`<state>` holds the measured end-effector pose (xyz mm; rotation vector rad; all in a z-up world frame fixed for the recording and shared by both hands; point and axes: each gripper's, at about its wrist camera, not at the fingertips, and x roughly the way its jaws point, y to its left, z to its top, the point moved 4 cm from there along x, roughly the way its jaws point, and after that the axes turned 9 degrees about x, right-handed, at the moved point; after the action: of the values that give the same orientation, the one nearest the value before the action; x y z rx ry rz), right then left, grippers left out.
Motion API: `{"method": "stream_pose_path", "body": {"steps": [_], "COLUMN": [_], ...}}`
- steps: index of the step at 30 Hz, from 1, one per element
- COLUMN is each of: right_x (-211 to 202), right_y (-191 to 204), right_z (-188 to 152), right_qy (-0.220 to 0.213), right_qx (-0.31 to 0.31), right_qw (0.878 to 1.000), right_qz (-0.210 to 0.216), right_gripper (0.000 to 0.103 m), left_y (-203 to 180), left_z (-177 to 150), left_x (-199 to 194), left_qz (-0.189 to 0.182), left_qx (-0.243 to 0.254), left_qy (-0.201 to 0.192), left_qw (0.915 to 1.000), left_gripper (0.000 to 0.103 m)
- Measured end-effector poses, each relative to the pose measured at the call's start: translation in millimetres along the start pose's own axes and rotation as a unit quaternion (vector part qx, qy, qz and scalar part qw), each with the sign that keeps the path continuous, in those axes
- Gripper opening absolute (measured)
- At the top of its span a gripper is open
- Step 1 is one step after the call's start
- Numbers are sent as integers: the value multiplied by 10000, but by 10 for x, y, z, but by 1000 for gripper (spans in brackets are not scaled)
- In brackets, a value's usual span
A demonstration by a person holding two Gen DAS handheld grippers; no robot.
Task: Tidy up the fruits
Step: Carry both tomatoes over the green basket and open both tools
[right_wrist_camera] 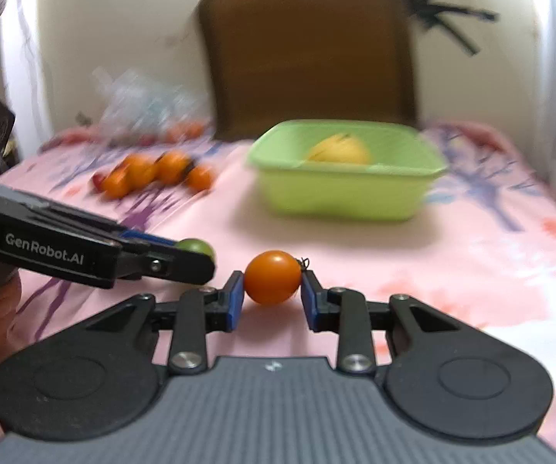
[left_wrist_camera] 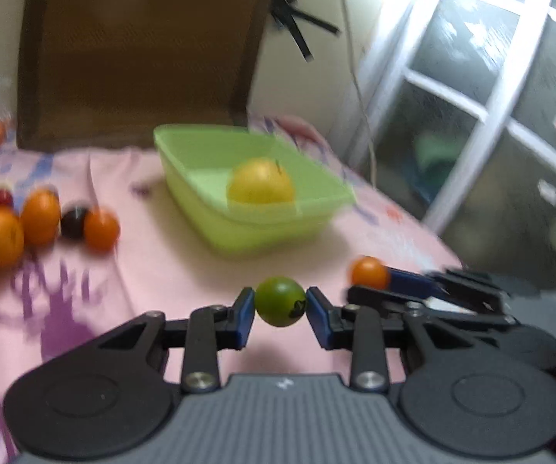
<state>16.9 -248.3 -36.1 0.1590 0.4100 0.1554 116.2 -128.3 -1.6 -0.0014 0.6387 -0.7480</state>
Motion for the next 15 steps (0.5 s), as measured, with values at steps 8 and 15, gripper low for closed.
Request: {"method": "stream_pose_path", "body": {"steps": [8,15], "right_x": [353,551], "right_y": [-451,-540], "right_z": [570,541], "right_qy": [-812,-809], "right_qx": [60,-144], "right_qw": [9951,9945], "right_qz": [-566,-646], "right_gripper": [34,37], "left_y": [301,445], "left_z": [788,795], "left_x": [499,841], "left_qz": [473,874], "left_qx": [-429,-588], "left_qy": [-262,97], "left_qw": [9976,9944], "left_gripper": [30,36]}}
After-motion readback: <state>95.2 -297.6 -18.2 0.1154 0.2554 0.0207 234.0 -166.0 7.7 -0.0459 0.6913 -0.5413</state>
